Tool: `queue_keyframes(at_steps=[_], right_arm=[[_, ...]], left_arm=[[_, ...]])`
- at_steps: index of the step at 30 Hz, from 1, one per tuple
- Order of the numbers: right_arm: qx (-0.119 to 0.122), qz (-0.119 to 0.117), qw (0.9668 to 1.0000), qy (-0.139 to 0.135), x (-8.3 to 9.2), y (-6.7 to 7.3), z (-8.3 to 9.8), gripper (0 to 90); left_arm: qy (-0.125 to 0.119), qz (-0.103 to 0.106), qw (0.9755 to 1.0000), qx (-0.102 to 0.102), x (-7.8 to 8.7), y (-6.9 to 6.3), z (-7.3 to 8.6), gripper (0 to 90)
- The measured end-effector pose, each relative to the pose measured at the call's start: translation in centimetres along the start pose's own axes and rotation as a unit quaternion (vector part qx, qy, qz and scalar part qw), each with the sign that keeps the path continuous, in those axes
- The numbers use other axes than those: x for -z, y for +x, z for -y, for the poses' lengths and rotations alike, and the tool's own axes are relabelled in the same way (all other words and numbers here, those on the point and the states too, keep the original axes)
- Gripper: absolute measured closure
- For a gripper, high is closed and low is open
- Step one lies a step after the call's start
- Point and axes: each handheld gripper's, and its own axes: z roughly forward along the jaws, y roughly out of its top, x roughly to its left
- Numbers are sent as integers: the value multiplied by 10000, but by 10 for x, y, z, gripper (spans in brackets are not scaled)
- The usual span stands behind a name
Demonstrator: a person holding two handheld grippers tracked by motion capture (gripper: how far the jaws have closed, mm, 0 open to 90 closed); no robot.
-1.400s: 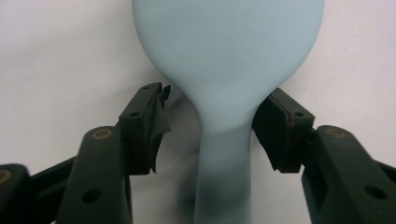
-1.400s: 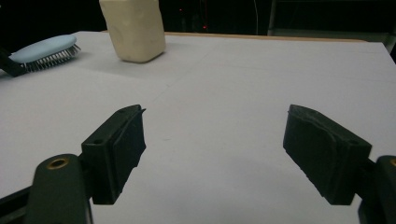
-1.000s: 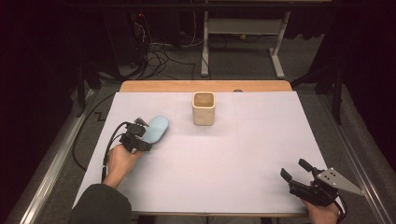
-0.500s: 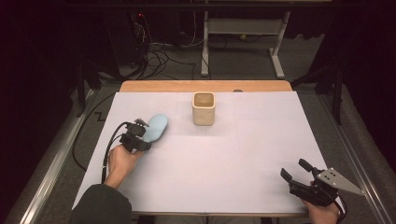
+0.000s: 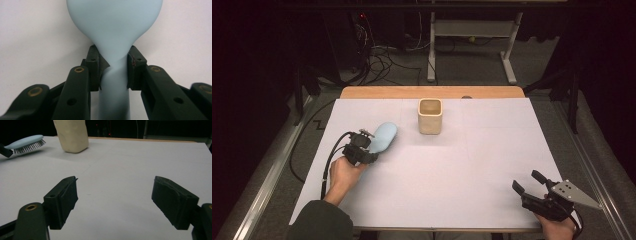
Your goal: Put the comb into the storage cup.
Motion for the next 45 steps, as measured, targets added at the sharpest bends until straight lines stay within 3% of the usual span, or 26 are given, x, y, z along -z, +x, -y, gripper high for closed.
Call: queue_keyframes(at_steps=[20,39,45], right_arm=[[34,0,10000,2,0,1,0,226],[70,-10,10000,-4,0,1,0,238],[69,-17,10000,-9,0,1,0,239]], left_arm=[[-466,414,9978,-202,18,-14,12,689],[-942,766,9922,-297,33,-26,31,689],[-950,895,9909,-339,33,-32,37,689]])
